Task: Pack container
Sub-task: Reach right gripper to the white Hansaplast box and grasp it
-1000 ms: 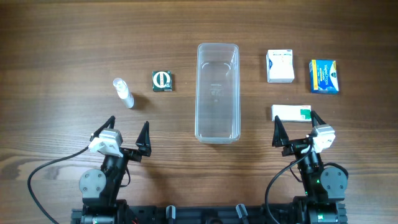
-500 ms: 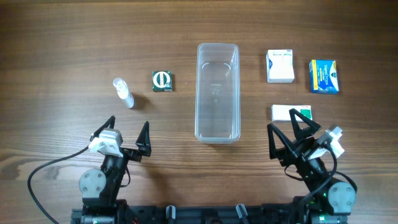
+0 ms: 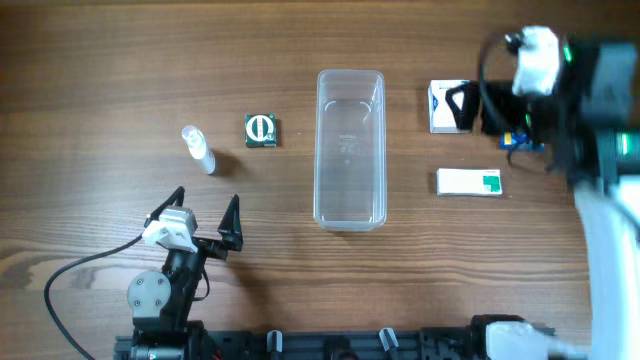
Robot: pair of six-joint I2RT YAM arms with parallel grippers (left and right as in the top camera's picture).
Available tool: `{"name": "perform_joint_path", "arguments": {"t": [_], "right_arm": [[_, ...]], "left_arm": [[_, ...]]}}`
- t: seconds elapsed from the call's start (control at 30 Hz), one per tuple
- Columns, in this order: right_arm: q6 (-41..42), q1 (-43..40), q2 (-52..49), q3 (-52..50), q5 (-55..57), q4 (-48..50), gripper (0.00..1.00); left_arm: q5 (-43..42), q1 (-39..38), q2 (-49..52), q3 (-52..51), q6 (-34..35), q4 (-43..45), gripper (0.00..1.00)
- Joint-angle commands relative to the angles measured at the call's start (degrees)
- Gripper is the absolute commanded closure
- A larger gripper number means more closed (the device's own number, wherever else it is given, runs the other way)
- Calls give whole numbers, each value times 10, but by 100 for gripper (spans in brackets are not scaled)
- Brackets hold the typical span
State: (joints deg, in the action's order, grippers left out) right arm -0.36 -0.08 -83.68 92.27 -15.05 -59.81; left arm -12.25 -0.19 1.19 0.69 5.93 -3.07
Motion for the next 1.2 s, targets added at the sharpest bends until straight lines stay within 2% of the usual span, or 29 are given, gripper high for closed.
{"name": "perform_joint_path", "arguments": {"t": [0.0,0.07,0.2,0.33,0.43,0.67,1.17], "right_arm": [[-42,1,-92,34,17,-6,0],[-75,1,-141,34,19,18,0],[-65,1,-252,34,104,97,0],[-36,1,-325,33,170,127,0],[-35,1,-369,33,172,130,0],[-9,1,-397,20,172,155,0],[-11,1,-397,-35,172,200,0]], "left_arm": [[3,5,-3,-4,5,-2,0],[3,5,-3,-4,5,-2,0],[3,5,-3,-4,5,-2,0],[3,5,-3,-4,5,-2,0],[3,5,-3,-4,5,-2,0],[3,5,-3,-4,5,-2,0],[3,5,-3,-4,5,-2,0]]}}
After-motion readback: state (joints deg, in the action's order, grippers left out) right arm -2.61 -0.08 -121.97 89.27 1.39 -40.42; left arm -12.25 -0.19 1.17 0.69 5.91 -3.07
